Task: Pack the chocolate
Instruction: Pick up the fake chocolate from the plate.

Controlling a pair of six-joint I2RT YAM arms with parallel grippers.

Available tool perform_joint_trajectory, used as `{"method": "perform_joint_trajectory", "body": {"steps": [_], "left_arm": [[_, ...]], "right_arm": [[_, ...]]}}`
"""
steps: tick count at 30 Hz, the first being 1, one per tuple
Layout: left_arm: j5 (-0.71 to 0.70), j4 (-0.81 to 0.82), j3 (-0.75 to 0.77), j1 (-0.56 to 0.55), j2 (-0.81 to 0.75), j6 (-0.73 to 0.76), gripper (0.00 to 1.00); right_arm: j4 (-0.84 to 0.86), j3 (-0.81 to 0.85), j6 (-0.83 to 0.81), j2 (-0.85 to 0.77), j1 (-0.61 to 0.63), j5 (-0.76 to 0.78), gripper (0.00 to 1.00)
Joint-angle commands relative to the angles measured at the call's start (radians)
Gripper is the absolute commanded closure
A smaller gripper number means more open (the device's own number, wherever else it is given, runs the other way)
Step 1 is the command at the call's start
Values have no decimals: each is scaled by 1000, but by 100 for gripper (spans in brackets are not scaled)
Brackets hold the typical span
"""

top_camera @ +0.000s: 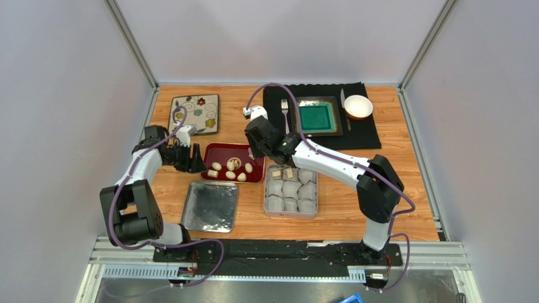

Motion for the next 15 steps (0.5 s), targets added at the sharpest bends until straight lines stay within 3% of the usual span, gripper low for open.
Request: {"method": "perform_joint_trajectory", "body": {"steps": [1, 15], "left_arm": [[28, -14, 17, 6, -33, 32, 35], [30, -18, 20, 4, -32, 38, 35]], "right_arm": [[33, 18, 11, 3, 7, 1, 69], [36, 21, 7, 26, 7, 9, 66]]}}
